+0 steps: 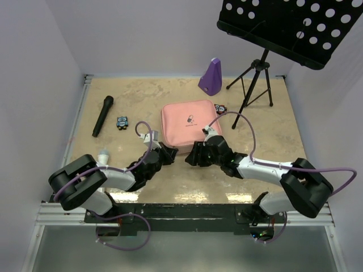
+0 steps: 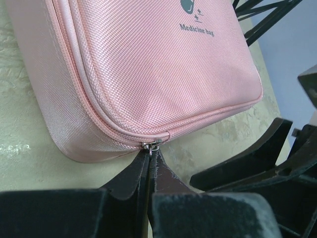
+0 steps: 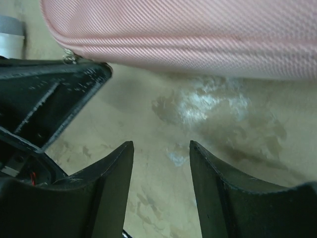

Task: Organize the medicine kit
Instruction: Zip the medicine box at the center of the board.

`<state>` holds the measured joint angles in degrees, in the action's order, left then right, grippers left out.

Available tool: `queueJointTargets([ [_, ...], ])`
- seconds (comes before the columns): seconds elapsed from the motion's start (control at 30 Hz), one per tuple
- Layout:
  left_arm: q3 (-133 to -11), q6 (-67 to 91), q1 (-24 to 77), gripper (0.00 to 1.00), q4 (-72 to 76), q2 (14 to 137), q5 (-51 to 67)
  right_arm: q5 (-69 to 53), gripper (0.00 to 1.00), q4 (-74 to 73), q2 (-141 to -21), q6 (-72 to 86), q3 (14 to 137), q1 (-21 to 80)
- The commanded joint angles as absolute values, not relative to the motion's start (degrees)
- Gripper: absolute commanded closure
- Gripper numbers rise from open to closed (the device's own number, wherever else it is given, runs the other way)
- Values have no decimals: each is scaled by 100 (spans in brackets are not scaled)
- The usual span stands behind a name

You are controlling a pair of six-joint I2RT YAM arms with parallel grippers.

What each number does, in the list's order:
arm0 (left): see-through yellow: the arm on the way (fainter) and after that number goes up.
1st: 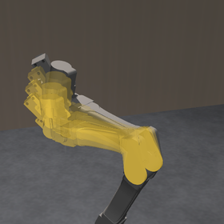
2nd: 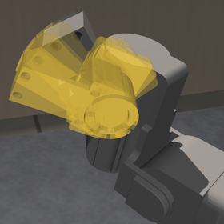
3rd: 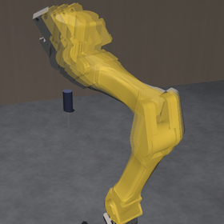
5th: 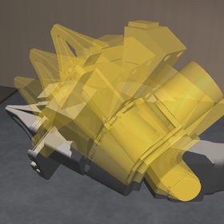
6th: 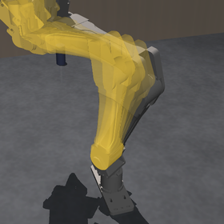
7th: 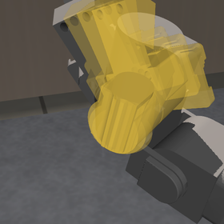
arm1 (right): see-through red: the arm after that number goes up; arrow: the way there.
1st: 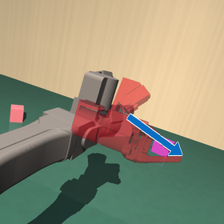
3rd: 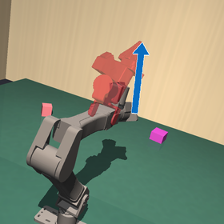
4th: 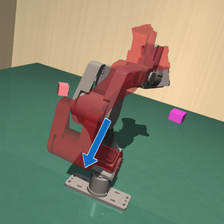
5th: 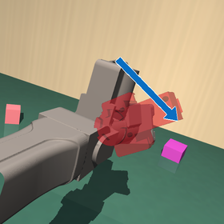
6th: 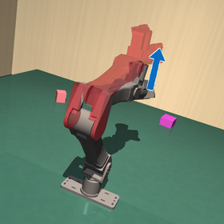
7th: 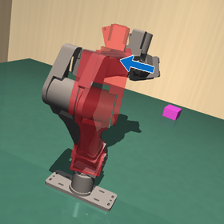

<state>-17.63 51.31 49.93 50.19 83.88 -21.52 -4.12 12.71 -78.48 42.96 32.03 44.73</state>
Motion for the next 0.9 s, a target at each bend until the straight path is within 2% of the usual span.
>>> queueJointTargets([
  [0.0, -1635, 4896, 4939, 100, 5229, 8262, -2400, -519, 46, 1353, -7437, 4895, 2954, 4500],
  [0.37, -1451, 4764, 4957, 100, 5089, 8051, -2030, 711, 31, 976, -6250, 5651, 2848, 4070],
  [0.57, -1406, 4658, 4992, 100, 4975, 7919, -1855, 1317, 32, 265, -6134, 5765, 2997, 3753],
  [0.87, -1450, 4527, 4992, 100, 4948, 7849, -1732, 1871, 37, 149, -6126, 6099, 2857, 3674],
])
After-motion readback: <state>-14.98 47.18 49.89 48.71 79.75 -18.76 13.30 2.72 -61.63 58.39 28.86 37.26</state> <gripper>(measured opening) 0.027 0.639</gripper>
